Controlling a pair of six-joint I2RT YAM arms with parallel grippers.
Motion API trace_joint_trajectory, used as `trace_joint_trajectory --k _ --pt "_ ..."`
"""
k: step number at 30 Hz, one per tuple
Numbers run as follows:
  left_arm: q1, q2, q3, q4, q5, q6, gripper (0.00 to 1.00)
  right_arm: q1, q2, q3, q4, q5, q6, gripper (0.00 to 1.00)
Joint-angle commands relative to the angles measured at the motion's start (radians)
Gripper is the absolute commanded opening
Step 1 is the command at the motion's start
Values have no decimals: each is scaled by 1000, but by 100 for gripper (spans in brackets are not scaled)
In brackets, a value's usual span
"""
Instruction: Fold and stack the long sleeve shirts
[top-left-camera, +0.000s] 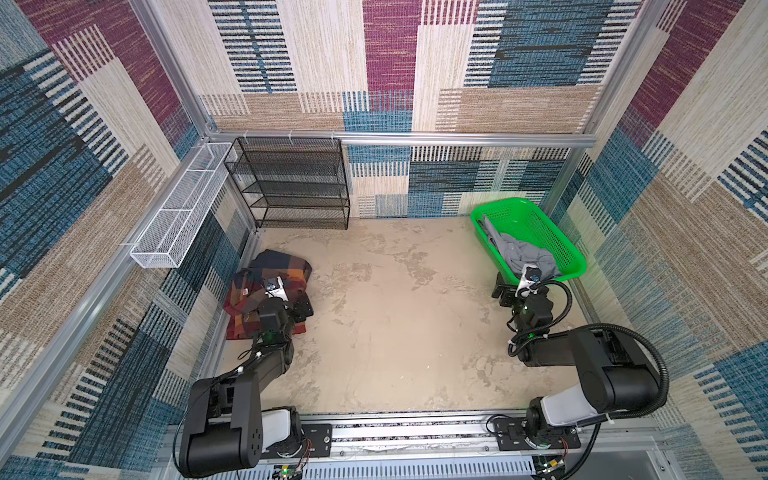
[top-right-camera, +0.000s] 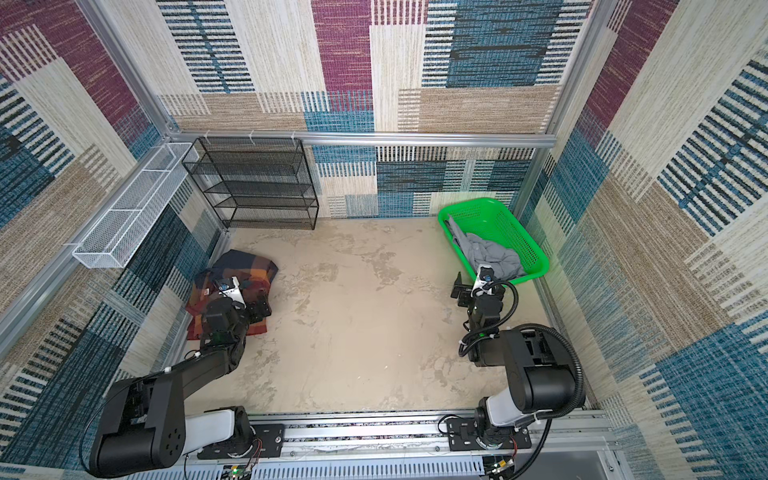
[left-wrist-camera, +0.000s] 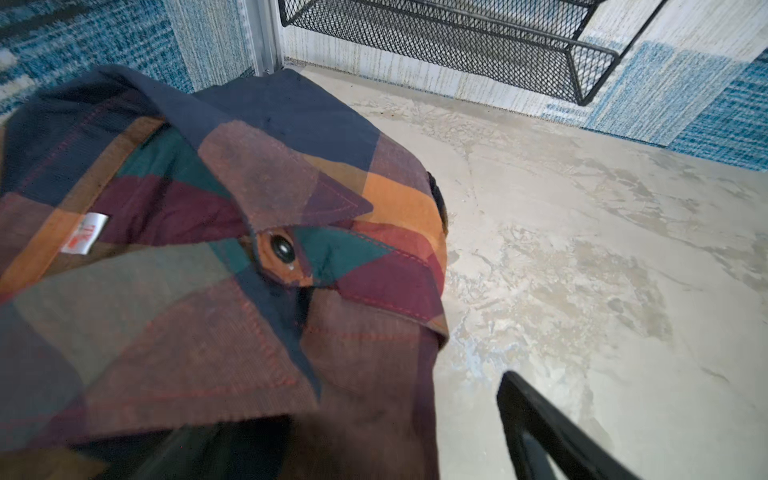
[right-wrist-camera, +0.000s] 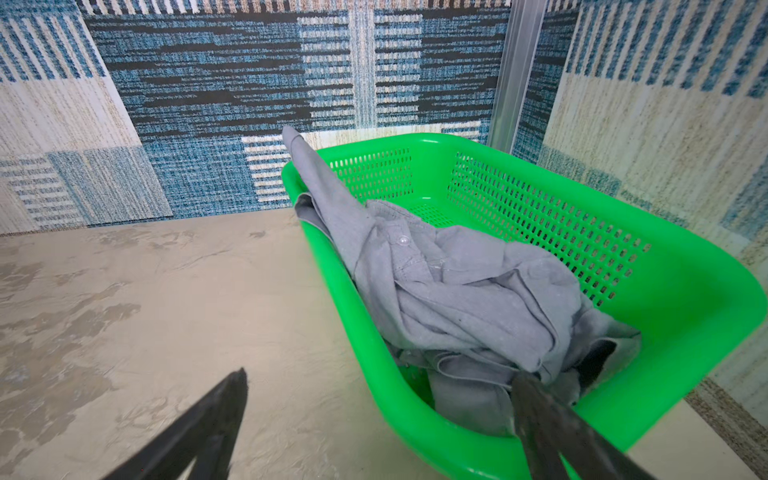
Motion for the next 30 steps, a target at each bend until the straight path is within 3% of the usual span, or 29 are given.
trace_joint_trajectory --k 1,3,5,6,8,11,14,24,30 --pt "-16 -10 -39 196 -33 66 99 -5 2 -21 75 -46 -9 100" --pt "-11 11 -28 172 -68 43 99 -7 59 -98 293 -54 -17 100" --pt "-13 81 -44 263 -48 65 99 -9 29 -65 163 -43 -4 100" --pt "-13 115 -39 293 -38 63 99 -10 47 -78 229 -39 -9 100" --pt "-13 152 -31 302 -1 78 99 -10 33 -68 185 -43 -6 100" --pt "-16 250 -27 398 -36 68 99 -10 39 -68 191 -42 -7 100" --pt "-33 242 26 284 -65 73 99 -10 34 -74 197 -40 -7 100" --pt "-61 260 27 315 -114 91 99 -10 30 -72 189 -43 -6 100" --pt "-88 268 78 234 -143 119 99 -10 30 -72 190 -42 -6 100"
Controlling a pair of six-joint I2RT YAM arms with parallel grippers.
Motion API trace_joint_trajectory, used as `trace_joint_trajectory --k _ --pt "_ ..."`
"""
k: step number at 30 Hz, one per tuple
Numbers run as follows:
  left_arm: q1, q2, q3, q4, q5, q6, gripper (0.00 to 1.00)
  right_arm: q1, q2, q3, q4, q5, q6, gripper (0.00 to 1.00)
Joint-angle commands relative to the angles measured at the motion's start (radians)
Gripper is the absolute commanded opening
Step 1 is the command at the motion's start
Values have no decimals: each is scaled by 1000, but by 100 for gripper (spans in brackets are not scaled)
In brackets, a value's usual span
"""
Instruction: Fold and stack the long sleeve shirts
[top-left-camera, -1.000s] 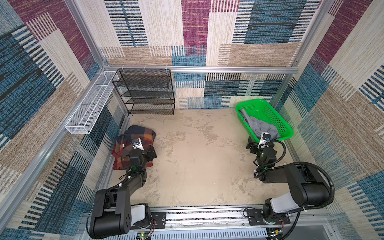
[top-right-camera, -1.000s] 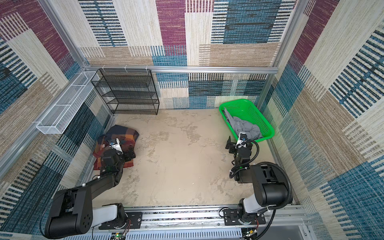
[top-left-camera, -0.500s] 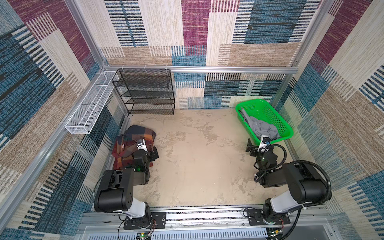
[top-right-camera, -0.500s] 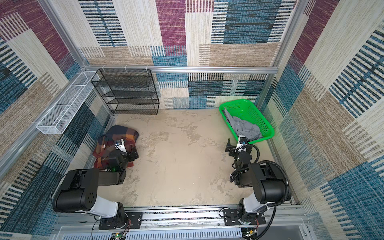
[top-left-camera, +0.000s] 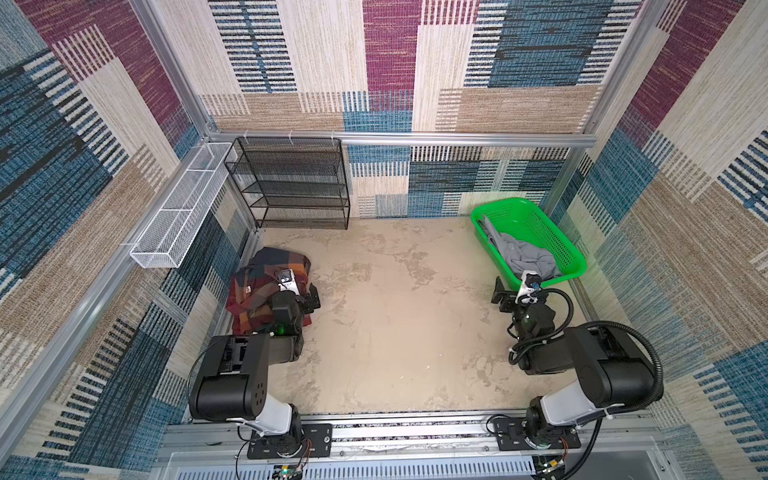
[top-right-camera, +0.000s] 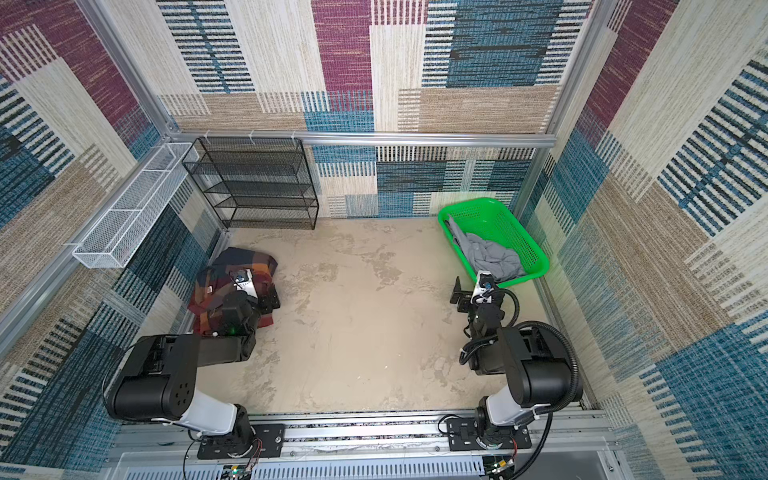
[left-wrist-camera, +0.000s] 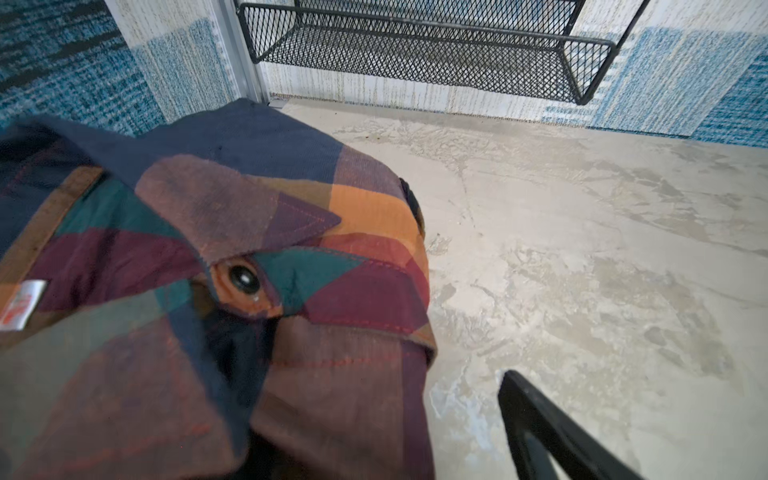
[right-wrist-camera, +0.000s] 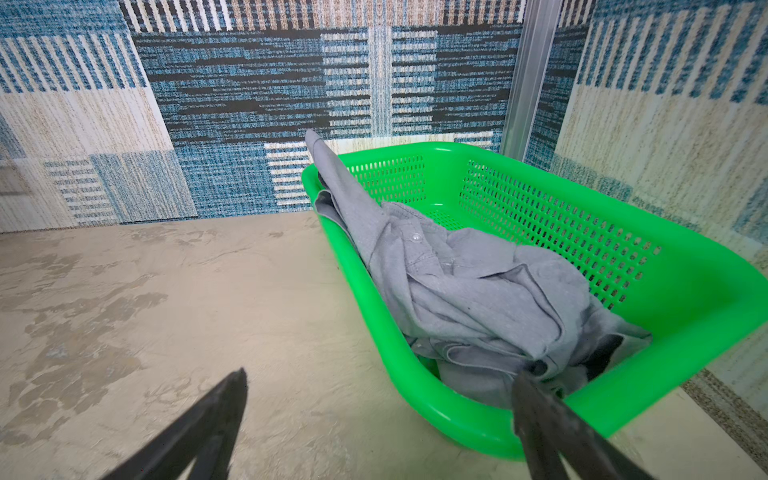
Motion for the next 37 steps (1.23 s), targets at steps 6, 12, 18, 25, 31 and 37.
trace_joint_trajectory --k 6,12,18,25,31,37 --pt "-14 4 13 -30 -27 45 99 0 -3 -1 39 0 4 100" --pt "-13 6 11 -25 -29 47 99 0 -3 0 39 -1 4 100" --pt "-13 5 11 -23 -28 47 99 0 -3 0 39 -1 4 100" --pt "-13 5 11 -23 -27 47 99 0 -3 0 39 0 4 100" --pt "-13 5 11 -24 -27 47 99 0 -1 1 39 -1 4 100" --pt "-12 6 11 -24 -27 47 99 1 -2 0 39 -1 4 100"
